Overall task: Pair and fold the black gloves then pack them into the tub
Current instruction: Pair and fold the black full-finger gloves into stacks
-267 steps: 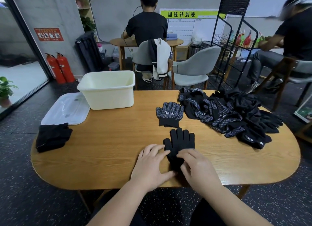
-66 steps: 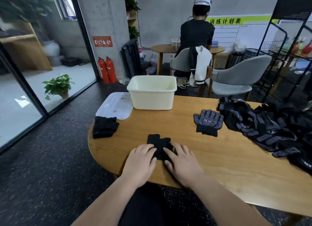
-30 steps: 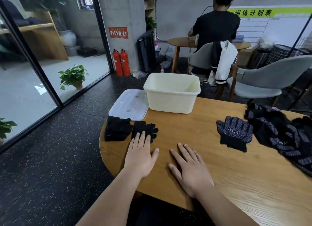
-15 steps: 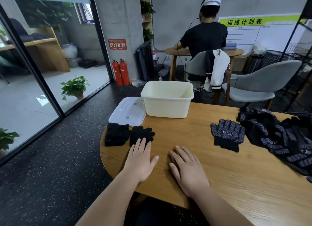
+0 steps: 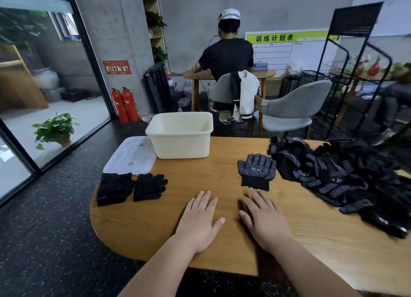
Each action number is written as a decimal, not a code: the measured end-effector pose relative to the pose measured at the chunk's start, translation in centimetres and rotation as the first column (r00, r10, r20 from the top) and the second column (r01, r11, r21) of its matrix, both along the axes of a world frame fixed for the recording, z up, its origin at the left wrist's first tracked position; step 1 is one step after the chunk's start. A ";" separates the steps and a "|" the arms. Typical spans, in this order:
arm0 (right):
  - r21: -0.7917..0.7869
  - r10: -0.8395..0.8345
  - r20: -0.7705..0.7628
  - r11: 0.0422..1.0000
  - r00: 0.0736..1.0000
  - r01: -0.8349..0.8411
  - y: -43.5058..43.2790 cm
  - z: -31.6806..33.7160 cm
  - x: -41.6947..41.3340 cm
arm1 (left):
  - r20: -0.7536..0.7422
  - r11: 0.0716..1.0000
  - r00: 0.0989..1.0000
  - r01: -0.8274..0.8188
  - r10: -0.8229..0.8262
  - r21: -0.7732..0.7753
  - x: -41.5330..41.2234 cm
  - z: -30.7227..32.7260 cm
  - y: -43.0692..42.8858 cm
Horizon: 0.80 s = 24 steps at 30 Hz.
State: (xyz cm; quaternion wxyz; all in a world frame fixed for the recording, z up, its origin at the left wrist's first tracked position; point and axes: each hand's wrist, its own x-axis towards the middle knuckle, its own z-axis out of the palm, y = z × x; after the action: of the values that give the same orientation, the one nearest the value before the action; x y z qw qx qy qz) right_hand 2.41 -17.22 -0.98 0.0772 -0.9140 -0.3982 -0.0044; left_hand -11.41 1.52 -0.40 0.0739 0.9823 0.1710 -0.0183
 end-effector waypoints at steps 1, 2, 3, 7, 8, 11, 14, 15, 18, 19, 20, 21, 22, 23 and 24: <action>-0.005 -0.021 0.000 1.000 1.000 0.021 -0.7 0.1 0.6 | 0.005 1.000 1.000 0.018 -0.018 -0.002 0.6 -0.1 -0.7; -0.009 -0.040 -0.002 0.999 0.999 0.040 -1.4 0.2 1.1 | 0.007 0.999 0.999 0.037 -0.037 -0.004 1.1 -0.2 -1.3; -0.013 -0.057 -0.006 0.998 0.998 0.056 -2.0 0.3 1.6 | 0.008 0.999 0.998 0.054 -0.054 -0.006 1.6 -0.3 -1.9; -0.028 -0.128 -0.018 0.992 0.992 0.127 -4.3 0.4 3.6 | 0.029 0.994 0.993 0.111 -0.110 -0.012 3.6 -0.9 -4.0; -0.032 -0.146 -0.020 0.989 0.989 0.145 -4.9 0.2 3.9 | 0.034 0.992 0.992 0.122 -0.121 -0.015 4.0 -1.0 -4.4; -0.003 -0.186 -0.045 0.982 0.981 0.186 -6.2 -0.5 4.5 | 0.052 0.989 0.988 0.144 -0.142 -0.031 5.5 -1.4 -5.6; 0.025 -0.198 -0.071 0.979 0.978 0.200 -6.4 -1.2 5.3 | 0.082 0.988 0.986 0.151 -0.148 -0.034 7.3 -1.7 -6.5; 0.024 -0.198 -0.059 0.980 0.978 0.200 -6.4 -1.3 5.7 | 0.090 0.988 0.985 0.153 -0.149 -0.031 8.0 -1.8 -6.9; 0.047 -0.240 0.041 0.970 0.970 0.238 -7.1 -1.5 7.5 | 0.112 0.986 0.980 0.165 -0.163 -0.008 9.1 -2.2 -7.9; 0.059 -0.264 0.078 0.964 0.961 0.260 -7.6 -1.5 8.3 | 0.122 0.987 0.979 0.163 -0.161 0.000 9.1 -2.2 -8.1; 0.050 -0.291 0.109 0.956 0.950 0.287 -8.3 -1.4 9.1 | 0.130 0.987 0.979 0.158 -0.157 0.003 9.0 -2.3 -8.2; 0.024 -0.312 0.129 0.950 0.941 0.312 -8.7 -1.3 9.9 | 0.133 0.988 0.979 0.155 -0.154 0.008 9.0 -2.3 -8.2; -0.003 -0.323 0.136 0.945 0.937 0.326 -9.0 -1.1 10.7 | 0.131 0.987 0.979 0.157 -0.158 0.017 8.9 -2.3 -8.3; -0.025 -0.322 0.137 0.944 0.937 0.328 -9.1 -0.8 11.3 | 0.125 0.987 0.979 0.161 -0.162 0.023 8.8 -2.3 -8.3; -0.046 -0.311 0.133 0.947 0.941 0.319 -9.0 -0.6 11.8 | 0.119 0.986 0.979 0.162 -0.164 0.026 8.8 -2.2 -8.4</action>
State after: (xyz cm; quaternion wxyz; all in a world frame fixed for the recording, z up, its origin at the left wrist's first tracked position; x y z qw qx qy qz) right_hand 14.25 -26.22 -1.62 0.0198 -0.9659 -0.2509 -0.0600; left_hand -2.61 -6.84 -2.56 0.0744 0.9929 0.0853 0.0365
